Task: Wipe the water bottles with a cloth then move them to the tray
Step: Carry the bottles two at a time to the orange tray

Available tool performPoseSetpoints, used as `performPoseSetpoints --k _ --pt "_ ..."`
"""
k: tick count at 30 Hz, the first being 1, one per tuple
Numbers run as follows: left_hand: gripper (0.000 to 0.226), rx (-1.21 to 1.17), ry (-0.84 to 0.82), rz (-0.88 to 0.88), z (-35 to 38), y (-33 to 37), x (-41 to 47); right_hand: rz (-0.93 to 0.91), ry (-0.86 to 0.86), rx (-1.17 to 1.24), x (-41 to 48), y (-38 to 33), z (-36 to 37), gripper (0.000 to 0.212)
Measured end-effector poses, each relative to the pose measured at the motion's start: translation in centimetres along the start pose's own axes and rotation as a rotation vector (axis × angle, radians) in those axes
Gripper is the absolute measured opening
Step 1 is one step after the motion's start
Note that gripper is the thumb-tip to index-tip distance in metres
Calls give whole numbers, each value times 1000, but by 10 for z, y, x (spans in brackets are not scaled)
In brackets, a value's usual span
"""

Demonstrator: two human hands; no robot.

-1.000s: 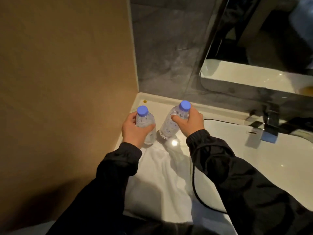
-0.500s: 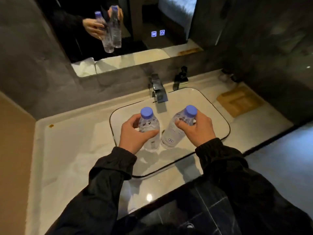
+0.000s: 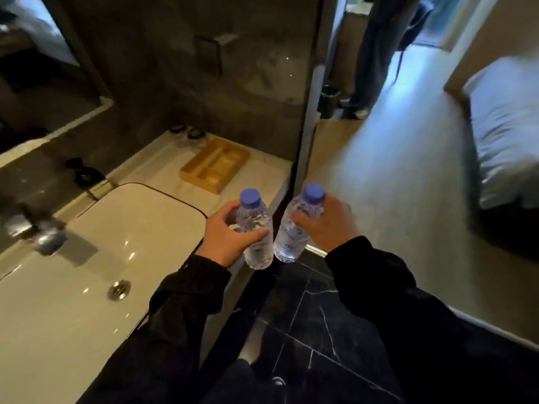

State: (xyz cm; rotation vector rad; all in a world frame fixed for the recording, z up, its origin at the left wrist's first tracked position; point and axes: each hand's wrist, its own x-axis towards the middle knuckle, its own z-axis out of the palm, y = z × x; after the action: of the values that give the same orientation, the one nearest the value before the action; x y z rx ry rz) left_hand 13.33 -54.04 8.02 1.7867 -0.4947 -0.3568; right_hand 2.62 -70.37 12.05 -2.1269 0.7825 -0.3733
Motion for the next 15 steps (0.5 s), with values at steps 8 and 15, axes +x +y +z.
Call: performPoseSetpoints --k 8,15 --pt "57 -12 -176 30 134 25 74 201 215 -30 48 76 -79 39" --pt "56 -64 -329 40 248 49 178 275 305 -65 144 134 -139 38"
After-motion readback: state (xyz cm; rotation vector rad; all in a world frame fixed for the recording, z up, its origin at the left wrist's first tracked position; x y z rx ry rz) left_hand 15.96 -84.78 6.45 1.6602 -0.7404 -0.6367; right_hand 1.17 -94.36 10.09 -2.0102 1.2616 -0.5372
